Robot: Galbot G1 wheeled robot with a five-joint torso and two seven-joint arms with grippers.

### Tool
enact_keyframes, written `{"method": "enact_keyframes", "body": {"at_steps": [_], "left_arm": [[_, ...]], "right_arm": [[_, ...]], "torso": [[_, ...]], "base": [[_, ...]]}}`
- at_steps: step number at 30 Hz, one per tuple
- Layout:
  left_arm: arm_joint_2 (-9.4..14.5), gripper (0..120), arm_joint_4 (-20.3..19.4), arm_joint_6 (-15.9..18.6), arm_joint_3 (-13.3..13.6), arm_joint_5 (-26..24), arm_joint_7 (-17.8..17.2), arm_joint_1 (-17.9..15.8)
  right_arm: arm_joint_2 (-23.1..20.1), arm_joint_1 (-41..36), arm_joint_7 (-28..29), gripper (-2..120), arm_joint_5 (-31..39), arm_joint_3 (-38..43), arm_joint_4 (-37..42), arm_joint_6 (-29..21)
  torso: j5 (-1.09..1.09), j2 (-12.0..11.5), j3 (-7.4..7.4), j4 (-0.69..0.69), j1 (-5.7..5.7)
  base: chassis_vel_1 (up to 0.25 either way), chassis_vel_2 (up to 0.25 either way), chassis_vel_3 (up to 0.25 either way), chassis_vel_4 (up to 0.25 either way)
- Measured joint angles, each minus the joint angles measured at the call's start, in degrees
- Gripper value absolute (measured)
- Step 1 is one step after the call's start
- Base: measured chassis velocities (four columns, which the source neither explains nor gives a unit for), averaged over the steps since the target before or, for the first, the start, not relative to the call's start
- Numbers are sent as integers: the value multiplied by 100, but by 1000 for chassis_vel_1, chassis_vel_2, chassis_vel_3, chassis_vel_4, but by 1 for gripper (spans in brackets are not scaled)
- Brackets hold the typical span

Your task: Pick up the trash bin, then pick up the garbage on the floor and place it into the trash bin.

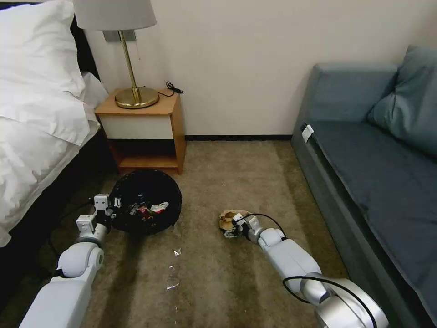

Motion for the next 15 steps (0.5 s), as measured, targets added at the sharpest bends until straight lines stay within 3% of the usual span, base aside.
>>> {"method": "enact_keyframes", "body": {"at_steps": [15], "left_arm": [[16, 4, -37, -3, 64, -42, 2, -25]], "right_arm": [[282, 220, 79, 100, 15, 111, -267, 54]], "torso": [[0, 0, 0, 0, 0]], "base": [[0, 0, 0, 0]]}}
